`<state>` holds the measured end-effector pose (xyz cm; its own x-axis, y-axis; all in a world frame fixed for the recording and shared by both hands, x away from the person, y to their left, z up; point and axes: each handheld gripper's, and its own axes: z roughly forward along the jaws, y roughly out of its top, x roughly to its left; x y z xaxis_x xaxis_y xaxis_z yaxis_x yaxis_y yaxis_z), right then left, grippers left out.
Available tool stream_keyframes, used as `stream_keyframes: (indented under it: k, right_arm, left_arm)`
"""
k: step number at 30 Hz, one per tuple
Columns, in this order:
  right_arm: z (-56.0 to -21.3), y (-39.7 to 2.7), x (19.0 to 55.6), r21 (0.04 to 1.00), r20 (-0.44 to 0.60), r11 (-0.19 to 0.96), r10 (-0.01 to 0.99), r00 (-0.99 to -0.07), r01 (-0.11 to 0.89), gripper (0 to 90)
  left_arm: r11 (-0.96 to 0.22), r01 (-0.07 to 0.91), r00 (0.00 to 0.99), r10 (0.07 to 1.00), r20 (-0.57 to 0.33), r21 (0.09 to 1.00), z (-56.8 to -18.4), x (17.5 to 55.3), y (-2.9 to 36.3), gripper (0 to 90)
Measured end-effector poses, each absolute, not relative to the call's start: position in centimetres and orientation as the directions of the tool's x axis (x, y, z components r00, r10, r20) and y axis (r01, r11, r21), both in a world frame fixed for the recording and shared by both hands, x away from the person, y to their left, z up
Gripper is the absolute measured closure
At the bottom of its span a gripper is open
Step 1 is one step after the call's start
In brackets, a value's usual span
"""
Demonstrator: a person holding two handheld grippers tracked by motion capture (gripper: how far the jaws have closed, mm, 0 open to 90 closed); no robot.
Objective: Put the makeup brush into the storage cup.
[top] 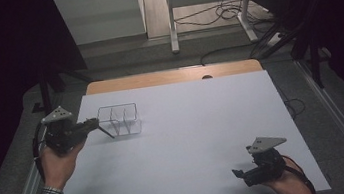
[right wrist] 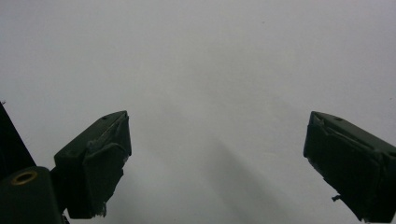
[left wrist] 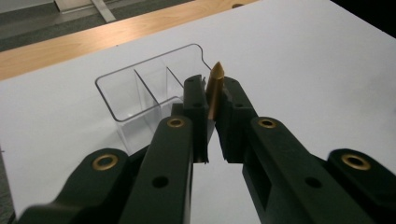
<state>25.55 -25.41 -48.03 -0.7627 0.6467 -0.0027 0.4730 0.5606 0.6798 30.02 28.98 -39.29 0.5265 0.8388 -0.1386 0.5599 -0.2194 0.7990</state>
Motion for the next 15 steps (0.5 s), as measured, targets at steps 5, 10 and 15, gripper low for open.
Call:
stream_keyframes:
  k: [5, 10, 15]
  right_arm:
    - [-48.0, -25.5, 25.6, 0.682, -0.002, 0.558, 0.647, -0.762, 0.473, 7.6]
    - [-48.0, -25.5, 25.6, 0.68, 0.001, 0.556, 0.651, -0.759, 0.478, 7.6]
    - [-48.1, -25.6, 25.6, 0.679, 0.003, 0.554, 0.654, -0.757, 0.482, 7.6]
  left_arm:
    - [-0.22, 0.559, 0.522, 0.842, -0.134, 0.8, -38.7, 30.4, 29.1, 83.6]
    - [-0.212, 0.557, 0.517, 0.845, -0.136, 0.803, -38.0, 30.7, 29.4, 83.6]
    - [-0.214, 0.555, 0.512, 0.85, -0.127, 0.803, -37.3, 31.1, 29.5, 83.6]
